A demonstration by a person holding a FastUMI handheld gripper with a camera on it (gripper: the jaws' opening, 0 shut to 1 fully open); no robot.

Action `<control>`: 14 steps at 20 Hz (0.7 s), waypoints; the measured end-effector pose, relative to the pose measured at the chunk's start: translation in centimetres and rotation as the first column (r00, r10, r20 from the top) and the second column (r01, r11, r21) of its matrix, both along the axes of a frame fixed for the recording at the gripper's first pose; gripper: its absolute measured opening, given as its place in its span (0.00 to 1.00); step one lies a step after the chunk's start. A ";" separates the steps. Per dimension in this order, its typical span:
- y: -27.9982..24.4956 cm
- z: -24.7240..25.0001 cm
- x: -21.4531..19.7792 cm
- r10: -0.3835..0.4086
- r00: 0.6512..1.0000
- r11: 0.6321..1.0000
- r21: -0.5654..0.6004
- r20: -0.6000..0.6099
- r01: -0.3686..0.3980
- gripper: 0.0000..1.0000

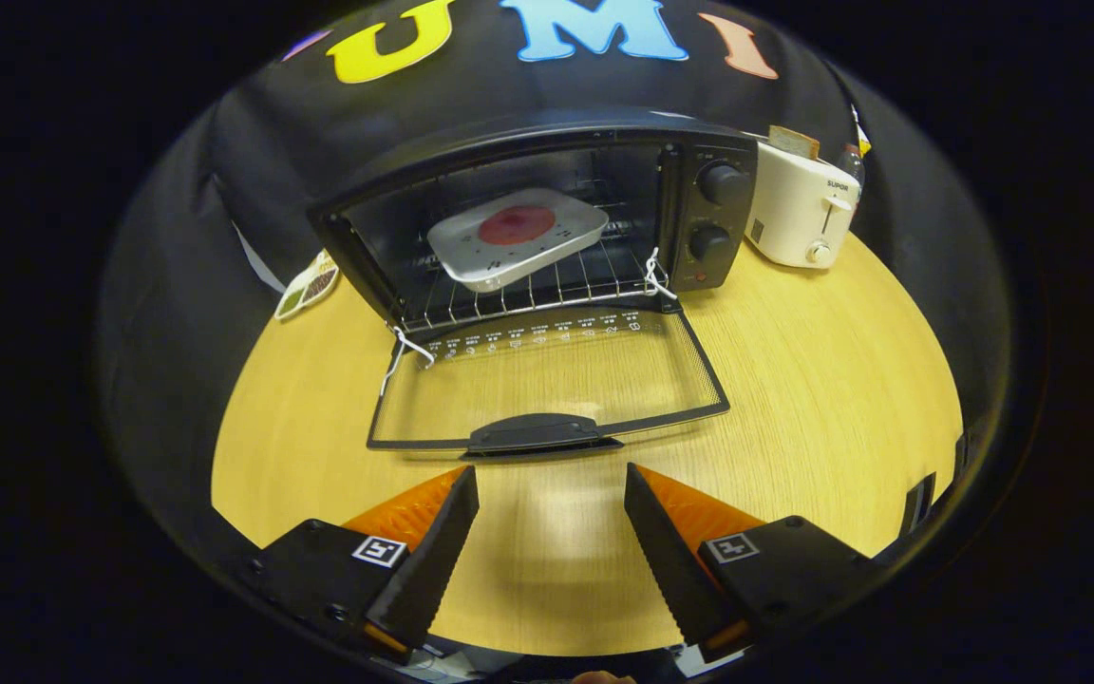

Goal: Open the toaster oven, put the food inside, and close the toaster oven door.

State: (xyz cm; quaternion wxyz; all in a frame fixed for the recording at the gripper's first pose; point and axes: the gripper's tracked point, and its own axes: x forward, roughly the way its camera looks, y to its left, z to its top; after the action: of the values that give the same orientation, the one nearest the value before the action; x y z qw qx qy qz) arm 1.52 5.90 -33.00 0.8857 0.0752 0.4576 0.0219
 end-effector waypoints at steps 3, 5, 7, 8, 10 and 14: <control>0.1 -2.0 0.0 0.032 0.998 0.997 -0.068 -0.056 -0.036 0.98; -0.1 -3.4 -0.1 0.042 0.994 0.993 -0.108 -0.101 -0.053 0.98; -0.1 -4.2 0.3 0.038 0.993 0.991 -0.123 -0.113 -0.052 0.99; -0.1 -4.4 0.4 0.039 0.992 0.991 -0.125 -0.117 -0.054 0.99; 0.1 -5.1 1.1 0.041 0.992 0.992 -0.116 -0.123 -0.055 0.99; 0.5 -5.0 2.2 0.008 0.992 0.995 -0.094 -0.127 -0.020 0.99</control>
State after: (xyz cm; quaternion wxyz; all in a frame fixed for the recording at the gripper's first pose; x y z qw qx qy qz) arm 3.70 6.36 -38.03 0.8572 0.0309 0.5140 0.0015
